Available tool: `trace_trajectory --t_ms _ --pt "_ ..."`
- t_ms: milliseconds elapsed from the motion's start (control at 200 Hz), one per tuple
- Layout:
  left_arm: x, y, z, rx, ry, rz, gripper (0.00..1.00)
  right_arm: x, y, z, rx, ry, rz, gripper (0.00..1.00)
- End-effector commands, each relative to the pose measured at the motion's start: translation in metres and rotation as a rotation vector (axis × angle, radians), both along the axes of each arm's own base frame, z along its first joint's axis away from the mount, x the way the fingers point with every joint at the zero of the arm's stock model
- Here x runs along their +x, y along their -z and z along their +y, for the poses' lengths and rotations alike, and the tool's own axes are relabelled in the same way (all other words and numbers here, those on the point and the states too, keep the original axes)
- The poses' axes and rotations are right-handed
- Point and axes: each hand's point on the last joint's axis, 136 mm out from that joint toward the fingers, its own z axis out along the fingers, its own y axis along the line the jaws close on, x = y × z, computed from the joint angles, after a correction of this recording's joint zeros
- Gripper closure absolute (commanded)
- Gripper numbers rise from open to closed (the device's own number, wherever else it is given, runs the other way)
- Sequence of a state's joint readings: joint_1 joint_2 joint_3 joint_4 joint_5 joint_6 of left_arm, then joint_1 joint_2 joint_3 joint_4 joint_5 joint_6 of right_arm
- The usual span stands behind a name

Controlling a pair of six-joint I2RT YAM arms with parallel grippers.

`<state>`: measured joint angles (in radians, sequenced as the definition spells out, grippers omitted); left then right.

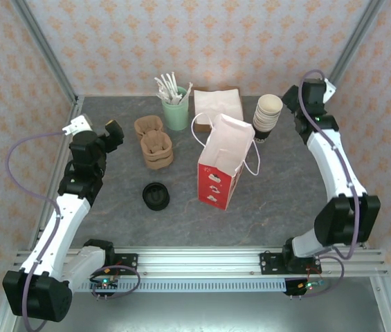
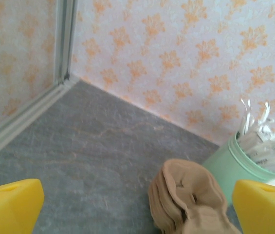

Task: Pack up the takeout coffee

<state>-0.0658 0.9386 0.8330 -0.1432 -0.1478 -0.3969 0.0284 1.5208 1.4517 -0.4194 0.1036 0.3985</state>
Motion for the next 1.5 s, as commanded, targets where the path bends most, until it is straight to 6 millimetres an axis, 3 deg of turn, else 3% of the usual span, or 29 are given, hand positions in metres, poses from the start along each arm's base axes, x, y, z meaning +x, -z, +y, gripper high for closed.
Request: trace_trajectory --t_ms 0,295,530,826,1151,1496 --pt "-0.018 0.024 -0.014 -0.076 0.052 0.157 0.00 -0.006 0.038 0.014 0.104 -0.013 0.181 0.19" --pt "-0.030 0.031 -0.025 -0.079 0.129 0.239 0.00 0.019 0.052 0.028 0.142 -0.067 0.263 0.36" --pt "-0.032 0.037 -0.027 -0.084 0.140 0.252 0.00 0.028 0.052 0.033 0.123 -0.091 0.297 0.42" --pt "-0.033 0.033 -0.028 -0.078 0.145 0.249 0.00 0.040 0.056 0.047 0.133 -0.146 0.321 0.57" --pt "-0.035 0.031 -0.030 -0.084 0.159 0.244 0.00 0.043 0.056 0.050 0.119 -0.159 0.334 0.66" --pt "-0.037 0.027 -0.034 -0.094 0.181 0.242 0.00 0.044 0.054 0.052 0.109 -0.172 0.330 0.87"
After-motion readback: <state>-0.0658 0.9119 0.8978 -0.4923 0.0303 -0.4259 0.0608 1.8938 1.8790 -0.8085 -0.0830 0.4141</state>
